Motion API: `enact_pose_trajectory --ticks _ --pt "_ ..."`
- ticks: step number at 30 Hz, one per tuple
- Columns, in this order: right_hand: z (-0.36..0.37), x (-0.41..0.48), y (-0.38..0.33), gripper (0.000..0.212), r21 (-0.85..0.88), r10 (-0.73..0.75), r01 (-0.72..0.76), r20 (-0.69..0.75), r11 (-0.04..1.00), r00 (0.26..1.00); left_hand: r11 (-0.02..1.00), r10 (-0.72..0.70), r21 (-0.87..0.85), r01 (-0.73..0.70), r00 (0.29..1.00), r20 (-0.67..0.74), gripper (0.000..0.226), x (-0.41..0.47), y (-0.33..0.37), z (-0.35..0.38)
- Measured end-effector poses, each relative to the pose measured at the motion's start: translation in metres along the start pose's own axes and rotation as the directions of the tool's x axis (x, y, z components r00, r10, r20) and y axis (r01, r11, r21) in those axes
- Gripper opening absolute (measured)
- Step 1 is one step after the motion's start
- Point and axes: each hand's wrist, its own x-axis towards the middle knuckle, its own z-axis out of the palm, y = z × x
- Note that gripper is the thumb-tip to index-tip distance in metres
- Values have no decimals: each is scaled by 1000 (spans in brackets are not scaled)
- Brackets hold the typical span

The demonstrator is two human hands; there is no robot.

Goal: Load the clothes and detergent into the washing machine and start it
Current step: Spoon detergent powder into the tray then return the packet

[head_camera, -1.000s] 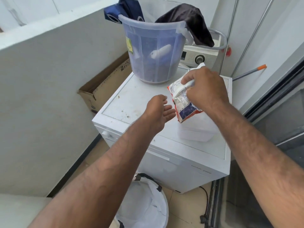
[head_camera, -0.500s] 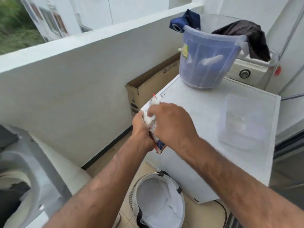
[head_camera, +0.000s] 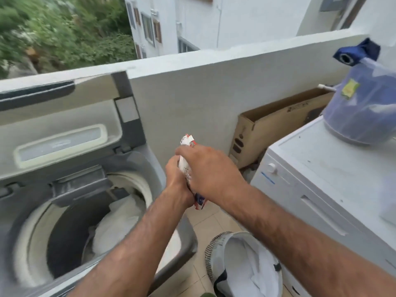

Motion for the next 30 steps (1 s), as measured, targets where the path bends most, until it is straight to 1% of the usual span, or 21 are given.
enact_pose_trajectory --ticks 2,3,6,9,12,14,16,17,19,21,23,26,27,28,30 --pt "11 8 -34 73 94 -54 51 27 994 998 1000 1 -17 -1 1000 -8 38 -7 25 -36" --pt "16 12 -53 78 146 -81 75 37 987 996 1000 2 -21 -3 1000 -11 37 -9 37 -58" --pt "29 23 -99 78 293 -146 133 24 947 989 998 7 -58 -8 1000 -22 42 -15 74 -119" --pt "46 35 -135 83 340 -178 173 -15 924 984 986 24 -167 -17 999 44 54 -22 101 -169" --pt "61 46 -162 77 364 -191 195 -47 911 980 970 79 -235 -65 996 48 52 -31 121 -211" --pt "68 51 -176 61 371 -198 209 -68 905 978 960 95 -267 -85 995 24 49 -31 129 -236" --pt "73 57 -186 45 333 -217 225 -61 916 974 949 111 -299 -103 994 10 48 -33 133 -254" --pt "75 59 -189 41 301 -222 225 -47 927 974 944 123 -307 -116 992 2 47 -34 133 -260" --pt "80 63 -197 36 242 -224 215 9 946 975 936 143 -325 -137 990 -6 46 -39 135 -270" --pt "85 65 -206 35 162 -214 200 74 966 974 928 147 -339 -154 988 -46 47 -39 133 -281" --pt "90 64 -214 34 79 -224 215 133 973 966 920 152 -354 -171 985 -80 50 -39 132 -289" --pt "99 57 -229 16 31 -232 230 218 973 948 904 151 -387 -183 982 -112 59 -38 129 -301" --pt "102 54 -232 17 16 -221 225 251 974 942 900 146 -395 -184 981 -124 64 -37 128 -304" --pt "106 52 -236 23 -6 -201 212 292 977 935 896 138 -405 -182 981 -136 66 -36 127 -307" --pt "114 48 -243 33 -83 -153 195 362 977 920 888 127 -421 -183 979 -158 66 -33 126 -312"
